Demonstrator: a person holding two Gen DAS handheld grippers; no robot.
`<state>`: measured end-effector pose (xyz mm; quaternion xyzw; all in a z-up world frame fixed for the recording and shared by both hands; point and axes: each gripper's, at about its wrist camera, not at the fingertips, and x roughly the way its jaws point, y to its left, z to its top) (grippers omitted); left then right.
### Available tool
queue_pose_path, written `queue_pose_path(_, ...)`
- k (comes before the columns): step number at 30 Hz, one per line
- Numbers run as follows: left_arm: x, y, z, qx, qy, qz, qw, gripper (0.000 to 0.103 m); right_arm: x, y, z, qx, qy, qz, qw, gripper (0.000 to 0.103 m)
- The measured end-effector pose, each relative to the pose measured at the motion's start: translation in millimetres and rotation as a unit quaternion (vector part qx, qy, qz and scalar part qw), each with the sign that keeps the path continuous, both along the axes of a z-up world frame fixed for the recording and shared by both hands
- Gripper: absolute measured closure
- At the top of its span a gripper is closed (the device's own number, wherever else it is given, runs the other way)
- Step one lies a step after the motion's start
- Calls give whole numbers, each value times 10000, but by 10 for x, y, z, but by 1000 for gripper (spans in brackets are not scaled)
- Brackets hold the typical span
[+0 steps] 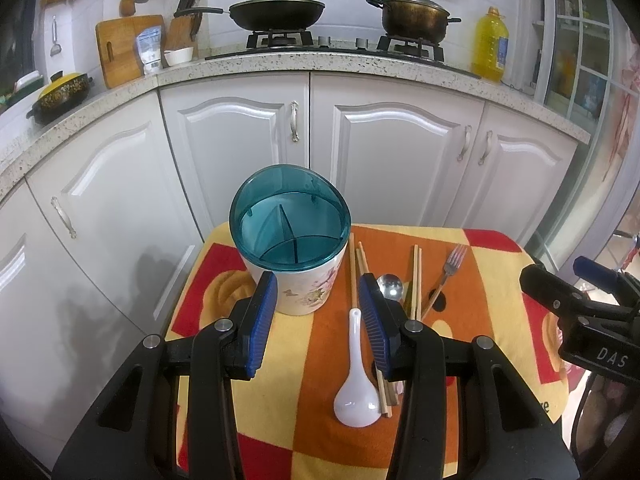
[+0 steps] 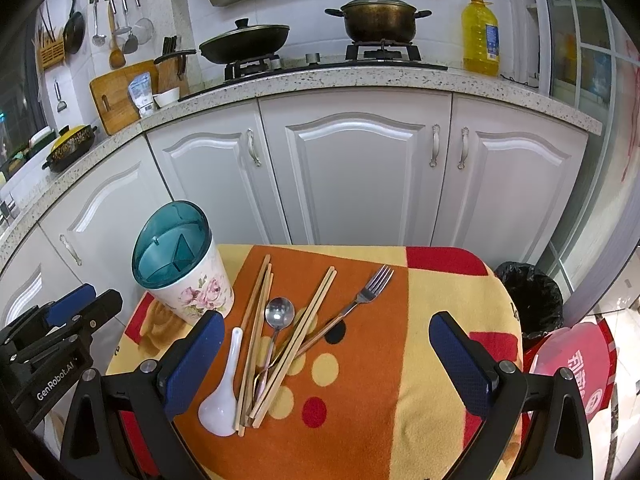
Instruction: Organize utensils
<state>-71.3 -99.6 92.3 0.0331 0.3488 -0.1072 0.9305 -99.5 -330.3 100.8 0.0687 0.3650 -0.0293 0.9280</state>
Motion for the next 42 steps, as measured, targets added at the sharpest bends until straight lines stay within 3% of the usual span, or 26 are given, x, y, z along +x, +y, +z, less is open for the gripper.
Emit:
queue_pose_path(9, 50, 57, -27, -113, 131, 31, 9998, 61, 20, -54, -18, 6, 51, -28, 10000, 1)
queue_pose_path(20, 192, 162, -270, -543, 808, -82, 9952, 62, 83, -177, -260, 247, 146, -24, 9996, 1)
queue_pose_path(25, 219, 2, -522, -398, 1008, -379, 9934, 61, 158, -217, -482, 353, 357, 112, 9987, 14)
queue_pose_path(33, 438, -243, -960, -273, 1429, -591, 9876, 62, 395, -232, -850, 807, 744, 426, 9930, 47)
queue_pose_path(42, 752, -438, -1316, -303, 1664, -532, 9841, 62, 640, -257, -1068, 978, 982, 555, 9888, 48)
